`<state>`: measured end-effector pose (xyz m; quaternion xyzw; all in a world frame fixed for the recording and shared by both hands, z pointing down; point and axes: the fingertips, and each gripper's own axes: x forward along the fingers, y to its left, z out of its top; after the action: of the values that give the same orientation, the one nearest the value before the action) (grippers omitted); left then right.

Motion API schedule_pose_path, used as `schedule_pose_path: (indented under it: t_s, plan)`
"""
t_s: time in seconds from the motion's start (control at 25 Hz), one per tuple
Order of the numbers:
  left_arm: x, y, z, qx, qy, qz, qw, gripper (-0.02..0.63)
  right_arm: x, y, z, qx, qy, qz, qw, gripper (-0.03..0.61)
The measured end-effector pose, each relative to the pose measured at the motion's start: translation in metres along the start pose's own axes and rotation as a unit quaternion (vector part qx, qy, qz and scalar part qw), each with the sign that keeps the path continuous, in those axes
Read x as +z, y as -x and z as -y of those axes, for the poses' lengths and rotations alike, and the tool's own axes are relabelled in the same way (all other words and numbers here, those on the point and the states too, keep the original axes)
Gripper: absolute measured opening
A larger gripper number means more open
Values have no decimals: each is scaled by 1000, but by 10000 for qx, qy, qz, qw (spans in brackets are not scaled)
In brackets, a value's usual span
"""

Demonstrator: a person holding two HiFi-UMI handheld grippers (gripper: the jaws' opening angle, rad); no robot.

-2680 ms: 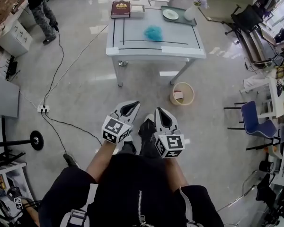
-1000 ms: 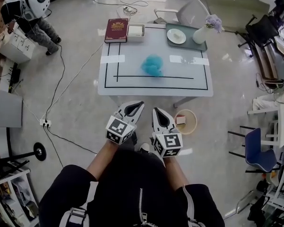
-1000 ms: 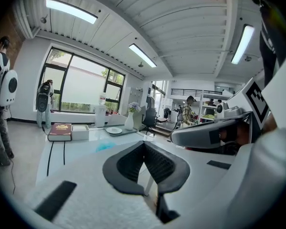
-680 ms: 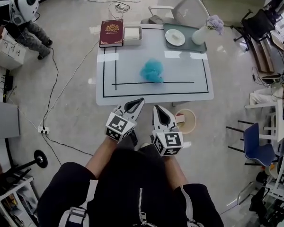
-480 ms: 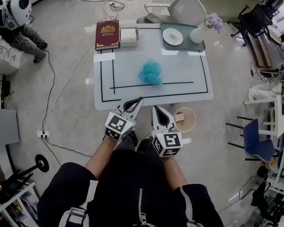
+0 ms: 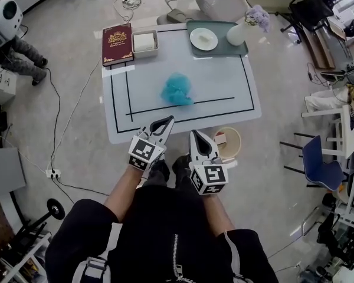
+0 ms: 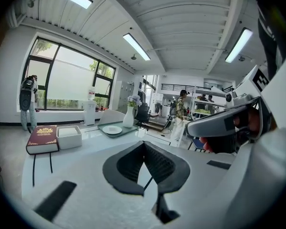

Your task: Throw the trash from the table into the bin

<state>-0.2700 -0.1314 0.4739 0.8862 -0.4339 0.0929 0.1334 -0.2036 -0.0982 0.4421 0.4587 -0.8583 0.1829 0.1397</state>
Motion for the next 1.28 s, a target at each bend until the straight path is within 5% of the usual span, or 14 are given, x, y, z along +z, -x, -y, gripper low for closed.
schedule_pose_path:
  t_s: [0.48, 0.68, 0.88, 1.28]
  plan:
    - [-16, -46, -7, -71, -130, -276, 9995, 15, -4, 2, 44, -182, -144, -90, 9997, 8]
    - [-28, -69, -10, -71, -59, -372, 9993, 226, -11, 8, 64, -314, -231, -142, 9991, 9]
    - [-31, -89, -30, 344, -43, -391, 9986, 410, -16, 15, 79, -433, -298, -224, 9984, 9]
    - [-43, -120, -65, 574, -44, -588, 9966, 431, -22, 13, 96, -597, -387, -284, 9971, 9]
